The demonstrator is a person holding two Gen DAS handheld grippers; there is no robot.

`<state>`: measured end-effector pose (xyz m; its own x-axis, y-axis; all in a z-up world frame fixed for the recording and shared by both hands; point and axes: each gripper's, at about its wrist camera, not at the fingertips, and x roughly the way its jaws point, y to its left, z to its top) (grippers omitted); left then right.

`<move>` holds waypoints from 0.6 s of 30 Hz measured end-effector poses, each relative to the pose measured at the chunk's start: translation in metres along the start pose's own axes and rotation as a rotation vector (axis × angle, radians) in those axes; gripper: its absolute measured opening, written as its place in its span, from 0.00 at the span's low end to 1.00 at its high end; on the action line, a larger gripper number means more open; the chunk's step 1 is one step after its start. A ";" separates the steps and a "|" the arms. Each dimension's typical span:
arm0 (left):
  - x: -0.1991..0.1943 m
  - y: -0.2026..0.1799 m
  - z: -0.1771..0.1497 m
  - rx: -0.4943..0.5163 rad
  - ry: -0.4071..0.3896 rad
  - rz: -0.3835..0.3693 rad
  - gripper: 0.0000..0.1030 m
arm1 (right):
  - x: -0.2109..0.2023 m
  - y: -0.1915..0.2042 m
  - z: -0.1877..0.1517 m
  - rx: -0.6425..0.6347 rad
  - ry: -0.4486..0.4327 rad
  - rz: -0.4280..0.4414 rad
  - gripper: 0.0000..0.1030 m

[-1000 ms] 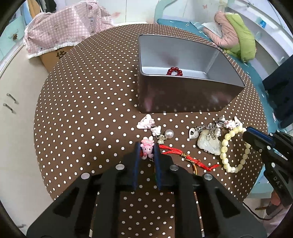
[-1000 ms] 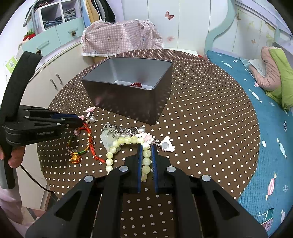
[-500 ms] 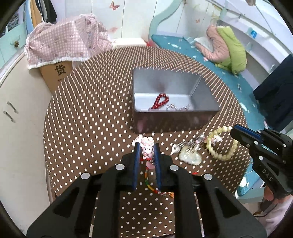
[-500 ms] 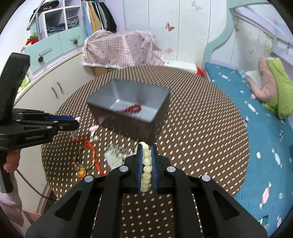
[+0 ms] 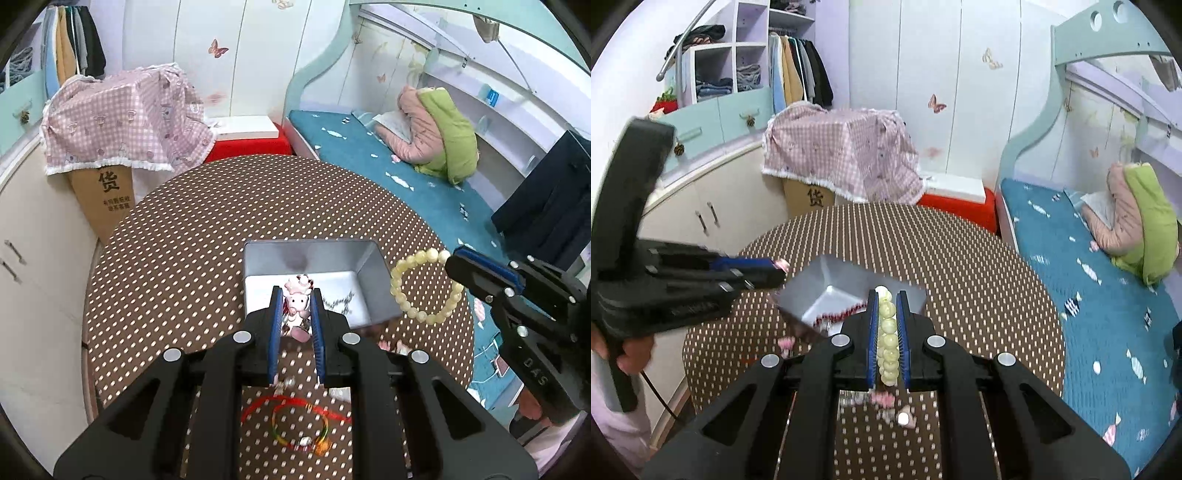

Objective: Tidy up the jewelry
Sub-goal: 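Carry the pink charm with the left tool while the right tool carries the cream bracelet into the box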

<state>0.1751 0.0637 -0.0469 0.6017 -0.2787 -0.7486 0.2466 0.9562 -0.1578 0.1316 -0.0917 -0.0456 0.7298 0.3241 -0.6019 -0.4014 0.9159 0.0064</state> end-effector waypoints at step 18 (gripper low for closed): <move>0.058 0.018 0.000 -0.066 0.077 0.001 0.31 | 0.053 -0.006 -0.003 0.067 0.120 0.045 0.12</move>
<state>0.2148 0.0650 -0.0934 0.5407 -0.2727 -0.7957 0.1945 0.9609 -0.1971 0.1713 -0.0801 -0.0801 0.6388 0.3382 -0.6910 -0.3915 0.9161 0.0864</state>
